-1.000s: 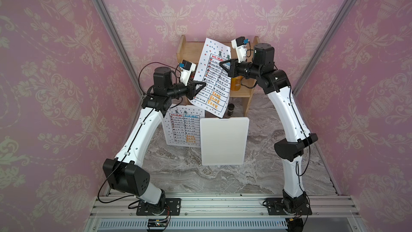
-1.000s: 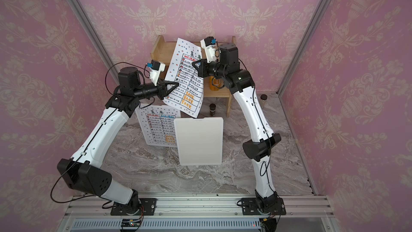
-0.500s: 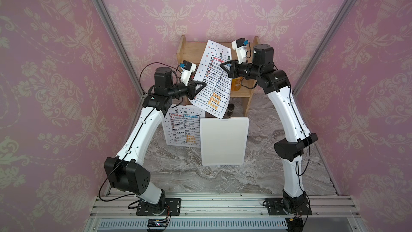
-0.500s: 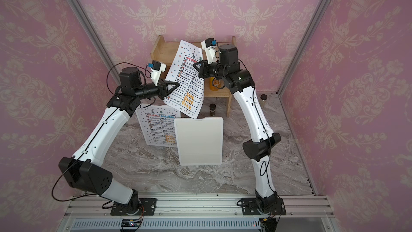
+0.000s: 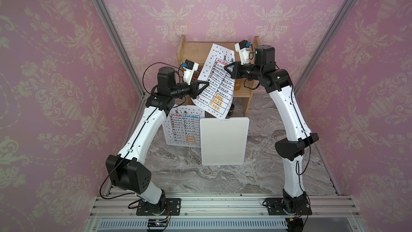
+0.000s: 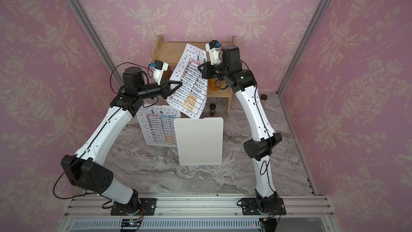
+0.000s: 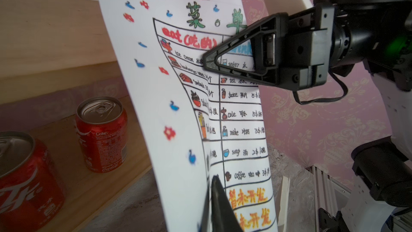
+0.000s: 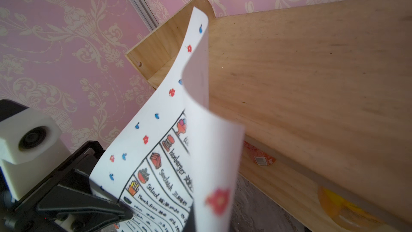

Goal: Insert the menus into the narrow rack
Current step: Insert the menu into the narrow rack.

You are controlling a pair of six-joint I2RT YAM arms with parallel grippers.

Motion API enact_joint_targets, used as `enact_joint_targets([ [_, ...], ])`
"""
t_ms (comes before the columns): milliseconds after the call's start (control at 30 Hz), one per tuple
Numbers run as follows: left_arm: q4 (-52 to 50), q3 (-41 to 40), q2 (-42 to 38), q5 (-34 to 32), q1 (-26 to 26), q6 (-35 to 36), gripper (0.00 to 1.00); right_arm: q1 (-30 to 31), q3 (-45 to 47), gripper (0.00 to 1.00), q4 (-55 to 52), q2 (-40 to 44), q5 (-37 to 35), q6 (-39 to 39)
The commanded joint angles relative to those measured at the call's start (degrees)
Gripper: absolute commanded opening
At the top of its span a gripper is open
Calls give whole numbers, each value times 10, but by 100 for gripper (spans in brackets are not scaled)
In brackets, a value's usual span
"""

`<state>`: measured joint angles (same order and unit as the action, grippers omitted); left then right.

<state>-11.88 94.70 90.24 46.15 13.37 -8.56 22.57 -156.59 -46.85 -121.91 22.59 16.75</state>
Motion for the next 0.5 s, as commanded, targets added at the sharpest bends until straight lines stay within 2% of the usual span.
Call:
enact_joint_targets([
  [0,-1,19,16,-1,11,-3,15,-6,-14,4,-18,21,3,10],
  [467,-41,43,19,-26,26,20,14,-19,-13,4,-34,22,10,30],
])
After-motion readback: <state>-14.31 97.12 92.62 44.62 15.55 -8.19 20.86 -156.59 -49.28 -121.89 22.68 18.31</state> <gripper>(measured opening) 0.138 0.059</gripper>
